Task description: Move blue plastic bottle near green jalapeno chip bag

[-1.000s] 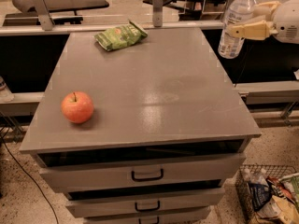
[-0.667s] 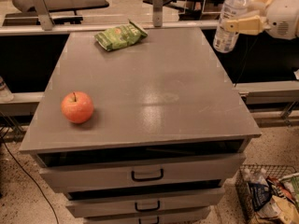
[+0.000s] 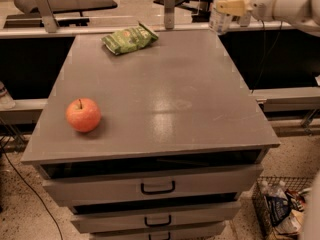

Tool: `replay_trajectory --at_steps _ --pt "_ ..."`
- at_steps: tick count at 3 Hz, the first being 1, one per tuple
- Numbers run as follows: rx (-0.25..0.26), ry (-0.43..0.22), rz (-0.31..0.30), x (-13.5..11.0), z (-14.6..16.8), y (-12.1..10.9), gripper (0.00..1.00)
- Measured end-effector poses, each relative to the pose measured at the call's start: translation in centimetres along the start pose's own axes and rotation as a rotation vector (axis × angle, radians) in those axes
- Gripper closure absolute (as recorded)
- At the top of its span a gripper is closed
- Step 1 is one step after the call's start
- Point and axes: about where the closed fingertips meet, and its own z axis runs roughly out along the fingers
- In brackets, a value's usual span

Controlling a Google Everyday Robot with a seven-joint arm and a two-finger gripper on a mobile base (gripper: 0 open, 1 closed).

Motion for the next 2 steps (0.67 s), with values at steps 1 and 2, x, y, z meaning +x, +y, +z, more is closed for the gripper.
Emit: replay_trajectory --at_steps 1,2 --pt "0.004 0.021 0.014 0.0 5.4 0.5 1.00" --pt "0.023 0.073 0.009 1.0 8.5 1.1 1.00"
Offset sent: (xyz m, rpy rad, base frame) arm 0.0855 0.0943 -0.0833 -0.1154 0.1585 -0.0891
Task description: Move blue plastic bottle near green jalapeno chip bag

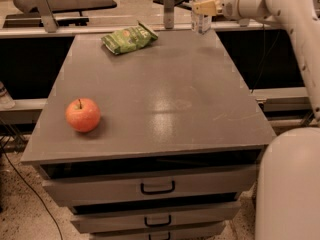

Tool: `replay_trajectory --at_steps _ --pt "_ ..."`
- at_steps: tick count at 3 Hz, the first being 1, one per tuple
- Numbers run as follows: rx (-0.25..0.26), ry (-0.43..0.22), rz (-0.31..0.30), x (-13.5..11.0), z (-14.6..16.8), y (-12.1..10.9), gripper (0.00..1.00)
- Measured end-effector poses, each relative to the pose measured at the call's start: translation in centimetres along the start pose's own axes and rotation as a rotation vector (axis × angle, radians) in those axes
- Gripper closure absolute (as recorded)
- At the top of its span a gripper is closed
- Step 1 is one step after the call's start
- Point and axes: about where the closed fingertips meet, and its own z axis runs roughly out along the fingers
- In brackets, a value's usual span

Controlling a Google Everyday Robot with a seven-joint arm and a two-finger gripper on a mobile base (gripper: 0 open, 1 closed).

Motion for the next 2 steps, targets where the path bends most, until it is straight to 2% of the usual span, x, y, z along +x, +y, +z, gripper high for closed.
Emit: replay_trajectory --at_steps 1,2 --pt "-0.018 0.065 0.031 2.7 3.2 3.2 1.00" --pt "-0.031 0.074 0.050 3.1 4.8 4.9 1.00"
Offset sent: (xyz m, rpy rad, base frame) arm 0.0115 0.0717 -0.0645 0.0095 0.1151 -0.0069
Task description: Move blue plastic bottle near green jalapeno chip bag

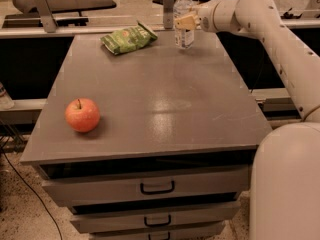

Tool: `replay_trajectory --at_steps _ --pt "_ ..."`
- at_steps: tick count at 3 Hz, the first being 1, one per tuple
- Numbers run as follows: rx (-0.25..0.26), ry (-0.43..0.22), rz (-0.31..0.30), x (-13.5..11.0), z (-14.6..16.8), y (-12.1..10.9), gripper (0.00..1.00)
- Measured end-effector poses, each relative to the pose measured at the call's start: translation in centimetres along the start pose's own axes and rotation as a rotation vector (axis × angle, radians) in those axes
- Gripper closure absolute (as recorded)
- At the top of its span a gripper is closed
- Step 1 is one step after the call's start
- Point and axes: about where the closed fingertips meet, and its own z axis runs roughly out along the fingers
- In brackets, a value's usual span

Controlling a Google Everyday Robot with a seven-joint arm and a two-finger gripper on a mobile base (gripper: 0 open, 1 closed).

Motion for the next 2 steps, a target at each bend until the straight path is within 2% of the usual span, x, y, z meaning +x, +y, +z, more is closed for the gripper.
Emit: replay_trajectory --at_steps 2 --pt "-0.004 -0.050 0.075 -1.3 3.1 0.6 1.00"
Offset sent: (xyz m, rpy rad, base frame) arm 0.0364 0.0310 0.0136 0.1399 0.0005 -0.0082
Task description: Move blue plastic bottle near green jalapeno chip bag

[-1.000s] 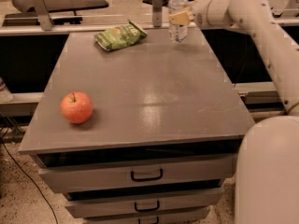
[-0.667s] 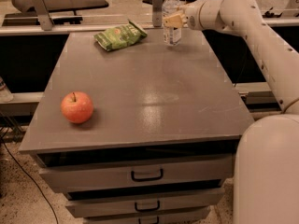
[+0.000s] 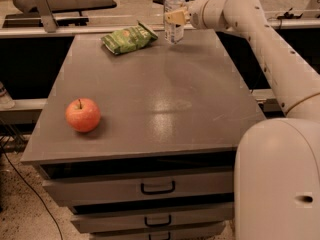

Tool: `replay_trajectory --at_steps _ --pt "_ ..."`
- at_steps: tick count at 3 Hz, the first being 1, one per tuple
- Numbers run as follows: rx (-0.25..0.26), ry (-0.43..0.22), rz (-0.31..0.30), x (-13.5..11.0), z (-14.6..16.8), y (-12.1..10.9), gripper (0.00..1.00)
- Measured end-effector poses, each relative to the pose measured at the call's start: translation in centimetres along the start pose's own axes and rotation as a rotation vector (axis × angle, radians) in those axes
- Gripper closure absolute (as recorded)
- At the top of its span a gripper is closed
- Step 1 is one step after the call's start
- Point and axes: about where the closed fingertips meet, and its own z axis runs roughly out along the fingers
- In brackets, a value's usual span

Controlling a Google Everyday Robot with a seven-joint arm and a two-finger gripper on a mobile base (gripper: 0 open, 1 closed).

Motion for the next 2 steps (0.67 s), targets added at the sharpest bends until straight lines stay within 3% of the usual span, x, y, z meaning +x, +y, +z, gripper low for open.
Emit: replay_trajectory --at_steps 1,2 --pt "-0.012 -0.002 0.034 -0.01 0.99 0.36 0.83" --pt "-0.033 0.010 0.055 0.44 1.70 1.19 0.59"
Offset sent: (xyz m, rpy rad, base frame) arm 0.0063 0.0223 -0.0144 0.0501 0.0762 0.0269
